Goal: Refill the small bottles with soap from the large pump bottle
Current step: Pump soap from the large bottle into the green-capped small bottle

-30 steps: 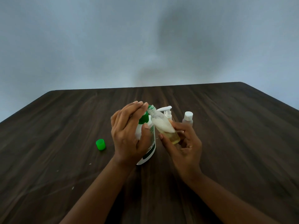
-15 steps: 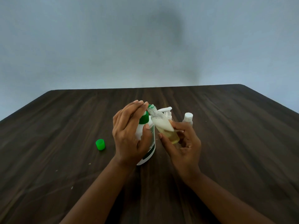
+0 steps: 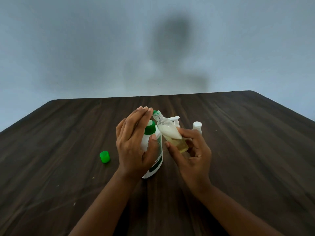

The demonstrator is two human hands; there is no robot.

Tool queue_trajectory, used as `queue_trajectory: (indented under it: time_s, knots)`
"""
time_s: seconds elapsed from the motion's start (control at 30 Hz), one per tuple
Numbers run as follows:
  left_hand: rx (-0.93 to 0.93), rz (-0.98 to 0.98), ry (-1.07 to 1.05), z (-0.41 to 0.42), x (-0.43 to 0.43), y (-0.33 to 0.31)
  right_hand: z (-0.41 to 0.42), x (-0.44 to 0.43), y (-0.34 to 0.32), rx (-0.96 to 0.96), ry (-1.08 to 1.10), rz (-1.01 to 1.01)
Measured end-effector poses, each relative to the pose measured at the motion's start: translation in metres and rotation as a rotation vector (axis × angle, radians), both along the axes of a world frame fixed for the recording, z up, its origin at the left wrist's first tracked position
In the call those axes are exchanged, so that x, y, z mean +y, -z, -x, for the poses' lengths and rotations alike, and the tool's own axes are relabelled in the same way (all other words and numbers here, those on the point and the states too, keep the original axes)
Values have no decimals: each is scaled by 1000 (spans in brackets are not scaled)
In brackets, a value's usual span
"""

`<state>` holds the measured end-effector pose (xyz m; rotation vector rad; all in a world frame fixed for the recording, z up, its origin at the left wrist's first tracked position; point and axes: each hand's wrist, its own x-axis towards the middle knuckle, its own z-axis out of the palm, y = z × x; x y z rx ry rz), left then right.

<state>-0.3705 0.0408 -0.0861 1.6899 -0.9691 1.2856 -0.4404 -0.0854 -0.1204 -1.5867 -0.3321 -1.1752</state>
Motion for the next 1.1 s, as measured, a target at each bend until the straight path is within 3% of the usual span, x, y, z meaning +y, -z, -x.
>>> queue_trajectory:
  time_s: [1.1]
  knots:
    - [9, -37, -12, 2, 1, 1, 2, 1, -2, 14, -11, -7]
